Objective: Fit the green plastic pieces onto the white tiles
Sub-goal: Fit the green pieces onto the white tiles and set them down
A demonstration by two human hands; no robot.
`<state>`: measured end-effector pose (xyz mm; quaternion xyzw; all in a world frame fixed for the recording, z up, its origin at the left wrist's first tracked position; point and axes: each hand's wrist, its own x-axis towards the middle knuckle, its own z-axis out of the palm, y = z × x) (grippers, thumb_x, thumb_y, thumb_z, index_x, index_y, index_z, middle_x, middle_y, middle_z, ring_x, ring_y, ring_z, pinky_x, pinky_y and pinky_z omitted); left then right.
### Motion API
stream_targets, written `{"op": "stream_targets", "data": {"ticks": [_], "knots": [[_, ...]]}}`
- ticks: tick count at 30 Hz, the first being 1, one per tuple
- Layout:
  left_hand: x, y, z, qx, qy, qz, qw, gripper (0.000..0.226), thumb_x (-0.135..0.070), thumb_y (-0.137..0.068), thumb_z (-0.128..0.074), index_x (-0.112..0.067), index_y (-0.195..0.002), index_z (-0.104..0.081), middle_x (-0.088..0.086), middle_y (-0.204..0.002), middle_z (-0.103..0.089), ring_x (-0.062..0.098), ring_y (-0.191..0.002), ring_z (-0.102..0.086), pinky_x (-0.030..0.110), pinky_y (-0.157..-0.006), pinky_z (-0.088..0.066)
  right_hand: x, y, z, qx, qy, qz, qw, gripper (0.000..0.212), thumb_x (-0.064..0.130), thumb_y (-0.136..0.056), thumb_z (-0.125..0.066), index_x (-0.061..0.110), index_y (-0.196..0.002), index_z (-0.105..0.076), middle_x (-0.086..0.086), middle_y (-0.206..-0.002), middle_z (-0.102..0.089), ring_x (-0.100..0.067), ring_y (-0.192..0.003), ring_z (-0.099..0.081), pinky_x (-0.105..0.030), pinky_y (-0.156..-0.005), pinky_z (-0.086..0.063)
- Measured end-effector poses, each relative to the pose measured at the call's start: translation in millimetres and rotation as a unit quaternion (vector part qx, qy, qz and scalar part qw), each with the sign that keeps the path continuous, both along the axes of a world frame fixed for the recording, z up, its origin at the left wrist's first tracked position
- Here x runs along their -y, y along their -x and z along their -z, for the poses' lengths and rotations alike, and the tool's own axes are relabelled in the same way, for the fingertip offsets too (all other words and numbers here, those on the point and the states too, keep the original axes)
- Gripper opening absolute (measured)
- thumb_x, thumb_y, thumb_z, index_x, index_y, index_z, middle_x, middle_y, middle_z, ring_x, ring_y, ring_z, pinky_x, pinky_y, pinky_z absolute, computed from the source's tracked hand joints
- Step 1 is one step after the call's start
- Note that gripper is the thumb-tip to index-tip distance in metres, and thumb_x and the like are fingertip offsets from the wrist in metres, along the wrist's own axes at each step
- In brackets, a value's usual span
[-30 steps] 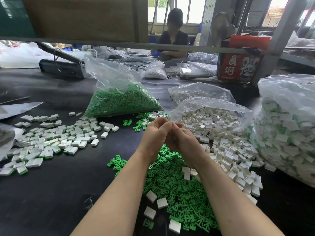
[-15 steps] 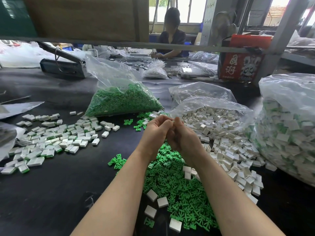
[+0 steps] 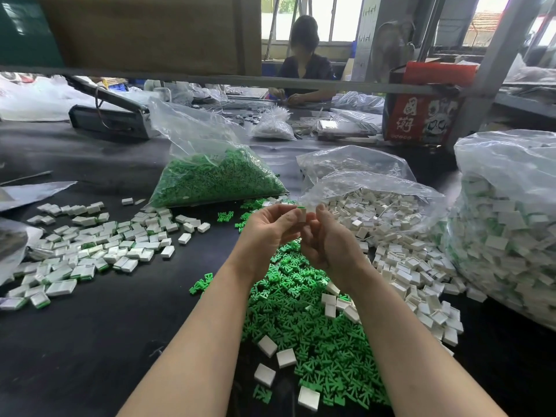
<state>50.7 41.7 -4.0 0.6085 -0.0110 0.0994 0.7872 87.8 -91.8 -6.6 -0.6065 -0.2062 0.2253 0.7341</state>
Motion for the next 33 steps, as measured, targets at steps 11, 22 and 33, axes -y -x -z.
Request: {"op": "stream_targets", "data": {"ticks": [11,22,33], "knots": [[-6.6,5.6,-4.3,0.021,-0.011,-0.015,1.000,0.016,-0.032,-0.070,-0.075,-0.027,-0.086,-0.077,0.001,-0.091,-0.076,0.015,-0.088,-0.069,0.037,-0.087,-0.049,3.1,0.9,-6.1,0.051,0.035,0.037,0.997,0.033,0.037,-0.103,-0.042,0.010,-0.095,-0.060,-0.005,-0.060,-0.054,-0.013,-0.049,-0.040,-0.022,-0.044,-0.027],[-3.8,3.4,-4.3,0.062,-0.093,-0.036,0.993,0.012,-0.026,-0.077,-0.073,-0.023,-0.088,-0.076,-0.003,-0.079,-0.073,0.008,-0.075,-0.065,0.021,-0.068,-0.049,3.4,-0.4,-7.3,0.007,0.001,0.021,1.000,0.031,0.034,-0.100,-0.045,0.018,-0.077,-0.059,-0.002,-0.060,-0.057,-0.013,-0.052,-0.043,-0.023,-0.045,-0.026],[-5.6,-1.4,-1.4,0.102,-0.160,-0.093,0.977,0.017,-0.006,-0.089,-0.067,-0.022,-0.089,-0.074,0.000,-0.081,-0.075,0.016,-0.075,-0.071,0.020,-0.068,-0.054,3.6,-2.4,-7.6,0.050,0.055,0.109,0.991,0.025,0.030,-0.097,-0.058,0.008,-0.085,-0.063,-0.007,-0.068,-0.061,-0.012,-0.052,-0.048,-0.023,-0.046,-0.035]]}}
